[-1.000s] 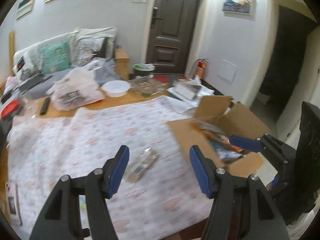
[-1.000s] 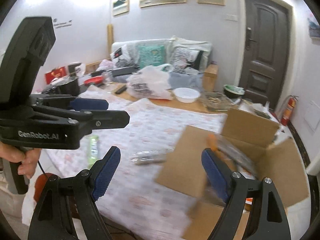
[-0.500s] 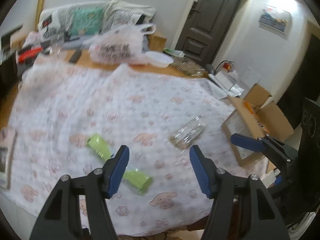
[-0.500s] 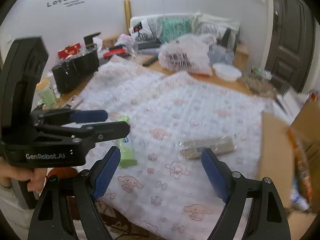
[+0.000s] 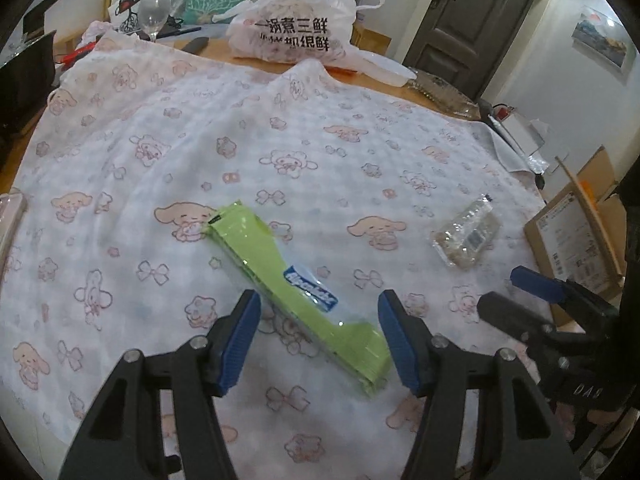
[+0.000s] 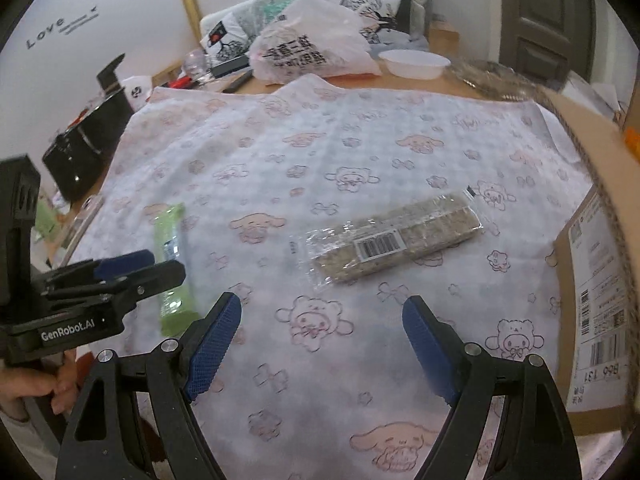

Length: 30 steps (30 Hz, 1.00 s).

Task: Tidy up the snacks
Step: 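Grasp the green stick snack with the left tool while the right tool grasps the grain bar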

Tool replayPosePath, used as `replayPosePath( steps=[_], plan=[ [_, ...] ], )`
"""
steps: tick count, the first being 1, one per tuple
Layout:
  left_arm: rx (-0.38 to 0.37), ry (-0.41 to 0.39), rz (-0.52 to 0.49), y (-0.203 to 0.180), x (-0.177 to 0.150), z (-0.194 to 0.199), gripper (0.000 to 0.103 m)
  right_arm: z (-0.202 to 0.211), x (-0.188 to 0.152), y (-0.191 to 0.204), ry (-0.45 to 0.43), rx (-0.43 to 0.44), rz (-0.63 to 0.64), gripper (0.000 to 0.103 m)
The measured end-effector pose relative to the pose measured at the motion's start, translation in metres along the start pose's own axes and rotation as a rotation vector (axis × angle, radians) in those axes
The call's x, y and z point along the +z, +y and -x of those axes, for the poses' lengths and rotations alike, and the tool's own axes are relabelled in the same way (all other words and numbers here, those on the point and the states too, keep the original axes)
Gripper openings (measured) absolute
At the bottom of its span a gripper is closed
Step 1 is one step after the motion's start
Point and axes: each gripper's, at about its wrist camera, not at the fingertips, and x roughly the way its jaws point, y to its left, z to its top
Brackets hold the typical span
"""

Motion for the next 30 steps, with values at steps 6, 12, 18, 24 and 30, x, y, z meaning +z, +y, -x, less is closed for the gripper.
replayPosePath(
  steps=[6, 12, 18, 24, 30],
  plan=[
    [0.027, -0.013, -0.035, -0.004, 0.006, -0.007, 0.040, -0.010, 0.004, -0.004, 0.014, 0.003, 0.001, 0.081],
    [0.025, -0.013, -0.120, -0.022, 0.021, -0.025, 0.031, -0.016, 0.007, -0.011, 0.013, -0.021, -0.005, 0.081],
    [0.008, -0.019, -0.200, -0.043, 0.041, -0.047, 0.028, -0.021, 0.018, -0.010, 0.007, -0.066, 0.016, 0.081],
    [-0.036, -0.008, -0.197, -0.038, 0.047, -0.050, 0.028, -0.035, 0.027, -0.015, 0.042, -0.057, -0.044, 0.081],
    [-0.063, -0.019, -0.163, -0.024, 0.049, -0.046, 0.029, -0.048, 0.044, -0.017, 0.040, -0.086, -0.076, 0.082]
  ],
)
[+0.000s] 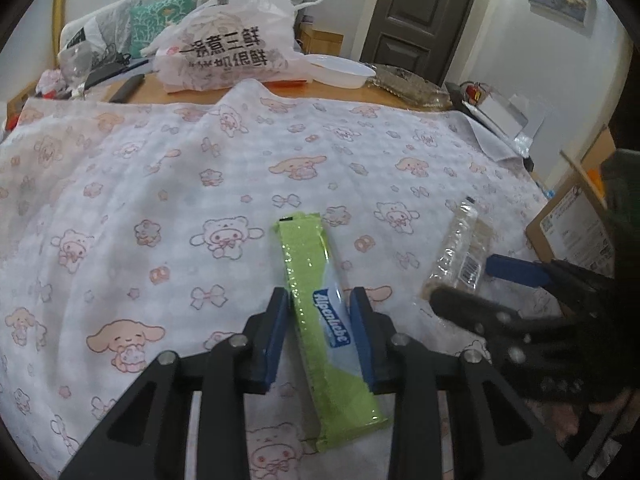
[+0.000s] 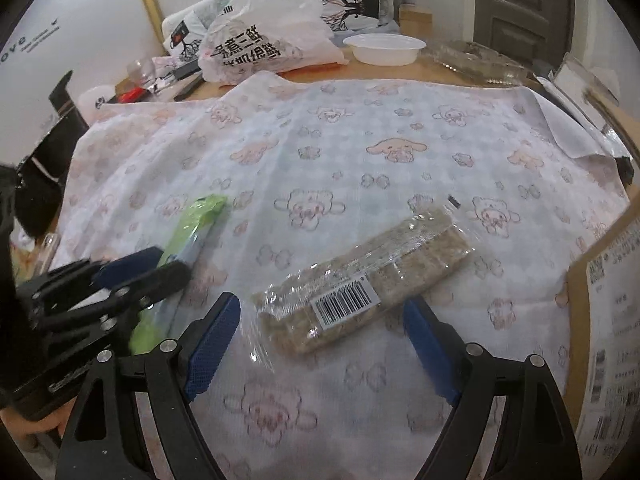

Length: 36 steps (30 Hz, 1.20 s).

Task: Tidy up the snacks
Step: 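Grasp the green stick snack with the left tool while the right tool grasps the grain bar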

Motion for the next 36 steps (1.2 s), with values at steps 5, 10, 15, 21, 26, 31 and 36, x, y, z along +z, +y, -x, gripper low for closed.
replayPosePath(
  steps=[5, 10, 15, 21, 26, 31, 36],
  plan=[
    [-0.011, -0.014, 0.026, 0.010, 0.001, 0.003, 0.028, -0.012, 0.015, 0.001, -0.009, -0.065, -0.001, 0.082],
    [-0.020, -0.016, 0.026, 0.011, 0.000, 0.004, 0.028, -0.023, 0.022, 0.008, -0.034, -0.151, 0.041, 0.069],
    [-0.041, -0.002, 0.019, 0.011, -0.004, 0.007, 0.028, -0.016, 0.016, 0.023, -0.034, -0.103, 0.170, 0.050],
    [-0.050, 0.015, -0.007, 0.003, -0.012, 0.010, 0.036, 0.004, -0.013, 0.043, 0.026, 0.002, 0.408, 0.049],
    [-0.019, 0.005, -0.040, -0.008, -0.014, 0.009, 0.037, 0.014, -0.024, 0.042, 0.035, -0.068, 0.395, 0.052],
    [0.007, 0.006, -0.067, -0.003, -0.017, 0.011, 0.027, 0.019, -0.026, 0.022, 0.050, -0.084, 0.303, 0.052],
    [0.012, 0.005, -0.069, -0.002, -0.016, 0.010, 0.027, 0.018, -0.028, 0.010, 0.038, -0.009, 0.256, 0.052]
  ],
)
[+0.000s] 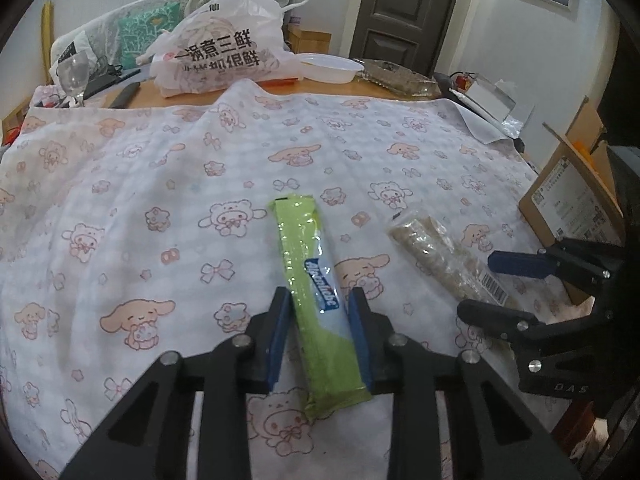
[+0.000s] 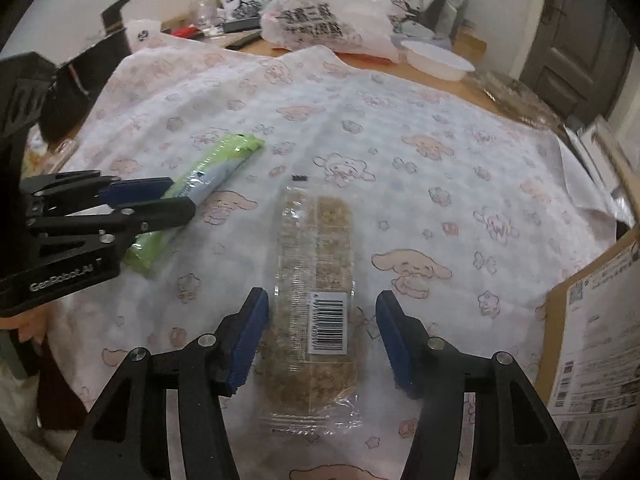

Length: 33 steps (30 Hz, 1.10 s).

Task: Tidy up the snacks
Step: 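Grasp the green stick snack with the left tool while the right tool grasps the grain bar, then carry both snacks into the cardboard box and open both tools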

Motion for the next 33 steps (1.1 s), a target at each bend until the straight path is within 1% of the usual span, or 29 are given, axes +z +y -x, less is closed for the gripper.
replayPosePath(
  steps=[4, 7, 9, 10, 12, 15, 19, 22, 25, 33],
  plan=[
    [0.038, -0.001, 0.001, -0.005, 0.006, -0.006, 0.028, -0.002, 0.001, 0.000, -0.027, 0.006, -0.008, 0.051],
    [0.084, -0.002, -0.019, -0.010, 0.010, -0.012, 0.028, -0.004, 0.004, 0.000, -0.052, -0.001, -0.028, 0.049],
    [0.107, -0.007, -0.021, -0.013, 0.013, -0.015, 0.028, -0.006, 0.005, 0.003, -0.072, -0.008, -0.029, 0.045],
    [0.118, -0.008, -0.022, -0.013, 0.014, -0.016, 0.028, -0.006, 0.006, 0.004, -0.081, -0.009, -0.023, 0.037],
    [0.138, -0.007, -0.027, -0.015, 0.015, -0.018, 0.027, -0.006, 0.005, 0.008, -0.091, -0.017, -0.014, 0.037],
    [0.149, -0.004, -0.040, -0.017, 0.015, -0.018, 0.026, -0.006, 0.004, 0.007, -0.093, -0.015, -0.031, 0.036],
    [0.119, 0.002, -0.008, -0.013, 0.013, -0.013, 0.025, 0.003, 0.002, 0.011, -0.101, 0.000, -0.033, 0.036],
    [0.117, -0.012, -0.008, -0.015, 0.010, -0.001, 0.025, 0.015, 0.000, 0.016, -0.118, 0.004, -0.027, 0.036],
    [0.113, -0.043, -0.006, -0.017, 0.006, 0.019, 0.025, 0.031, 0.000, 0.025, -0.141, 0.015, -0.011, 0.036],
    [0.109, -0.149, 0.027, -0.012, -0.006, 0.089, 0.025, 0.083, 0.001, 0.062, -0.230, 0.031, 0.052, 0.036]
  ],
)
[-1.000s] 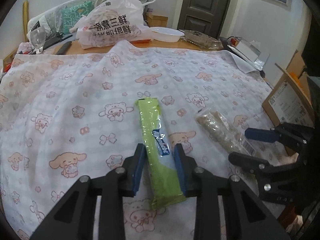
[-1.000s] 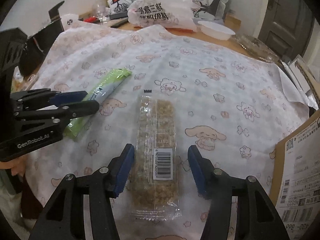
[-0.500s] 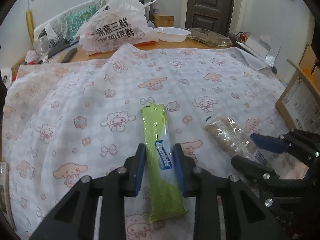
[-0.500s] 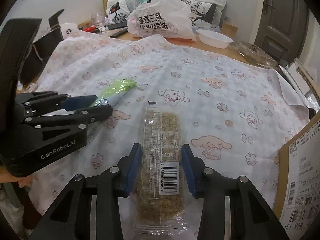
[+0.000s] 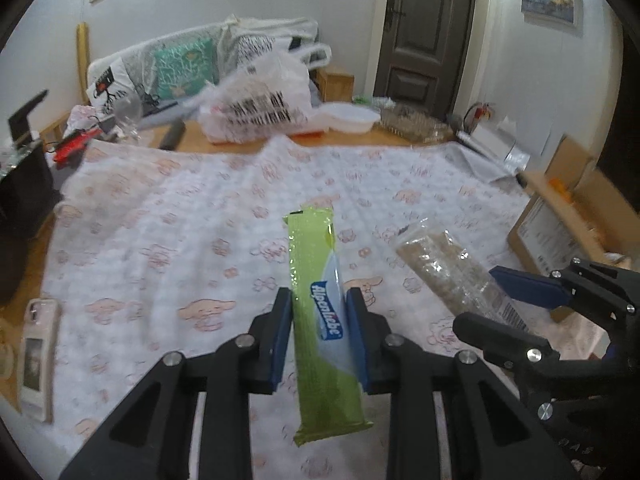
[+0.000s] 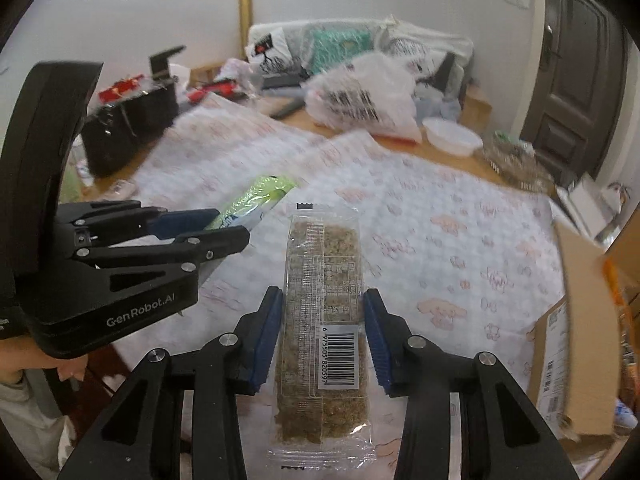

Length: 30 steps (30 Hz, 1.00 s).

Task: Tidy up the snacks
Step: 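Carry both snacks into the cardboard box and open both tools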

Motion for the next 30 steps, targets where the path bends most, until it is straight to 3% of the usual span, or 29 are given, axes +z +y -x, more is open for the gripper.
replayPosePath(
  steps=[8, 15, 21, 30],
  plan=[
    [-0.043, -0.129, 0.018, -0.003, 0.009, 0.078, 0.024, 0.060, 0.014, 0.024, -0.116, 0.000, 0.039, 0.036],
    [-0.078, -0.205, -0.010, -0.029, 0.026, 0.120, 0.024, 0.107, 0.018, 0.012, -0.203, -0.007, 0.033, 0.036],
    [-0.104, -0.238, -0.071, -0.077, 0.048, 0.134, 0.024, 0.144, 0.014, -0.021, -0.269, -0.038, -0.005, 0.036],
    [-0.238, -0.196, -0.186, -0.181, 0.080, 0.114, 0.024, 0.177, -0.024, -0.111, -0.296, -0.110, -0.136, 0.036]
  ],
)
